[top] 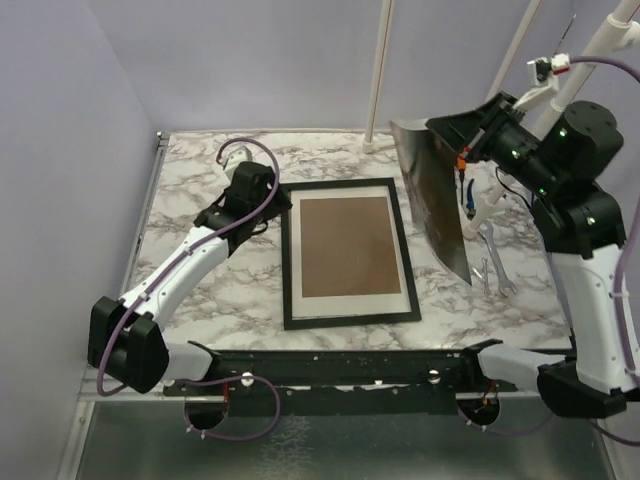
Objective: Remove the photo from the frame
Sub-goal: Place the photo at the center of the board.
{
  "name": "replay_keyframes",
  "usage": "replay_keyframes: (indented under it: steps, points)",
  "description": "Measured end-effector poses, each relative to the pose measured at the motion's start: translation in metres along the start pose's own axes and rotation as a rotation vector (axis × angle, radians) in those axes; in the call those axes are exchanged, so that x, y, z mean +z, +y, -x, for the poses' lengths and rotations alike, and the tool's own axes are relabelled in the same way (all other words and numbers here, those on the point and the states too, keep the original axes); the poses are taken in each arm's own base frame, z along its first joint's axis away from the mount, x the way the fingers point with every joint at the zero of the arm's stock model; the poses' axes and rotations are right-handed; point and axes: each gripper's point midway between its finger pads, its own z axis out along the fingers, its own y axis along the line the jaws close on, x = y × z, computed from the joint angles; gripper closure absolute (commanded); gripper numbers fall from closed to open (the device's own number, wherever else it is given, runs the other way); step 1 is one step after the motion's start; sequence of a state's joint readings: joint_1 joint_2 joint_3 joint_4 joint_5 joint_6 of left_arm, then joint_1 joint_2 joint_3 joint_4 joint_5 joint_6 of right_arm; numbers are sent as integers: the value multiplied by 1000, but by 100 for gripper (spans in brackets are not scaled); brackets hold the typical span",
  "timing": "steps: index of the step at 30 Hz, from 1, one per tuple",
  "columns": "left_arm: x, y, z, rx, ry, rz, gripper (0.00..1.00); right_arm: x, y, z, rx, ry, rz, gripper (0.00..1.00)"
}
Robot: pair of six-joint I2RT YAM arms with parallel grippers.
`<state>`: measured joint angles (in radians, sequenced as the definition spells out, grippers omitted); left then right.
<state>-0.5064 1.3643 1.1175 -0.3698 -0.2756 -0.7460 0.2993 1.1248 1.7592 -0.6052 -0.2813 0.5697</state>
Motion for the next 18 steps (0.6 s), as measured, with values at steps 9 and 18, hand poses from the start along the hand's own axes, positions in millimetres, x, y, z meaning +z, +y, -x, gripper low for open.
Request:
replay_keyframes:
  steps: [9, 18]
  points:
    - [-36, 46, 37, -12, -111, 54, 30, 100, 18, -16, 231, 132, 265, 99]
    - [-62, 69, 58, 22, -215, 149, 30, 118, -22, -39, 319, 56, 173, 99]
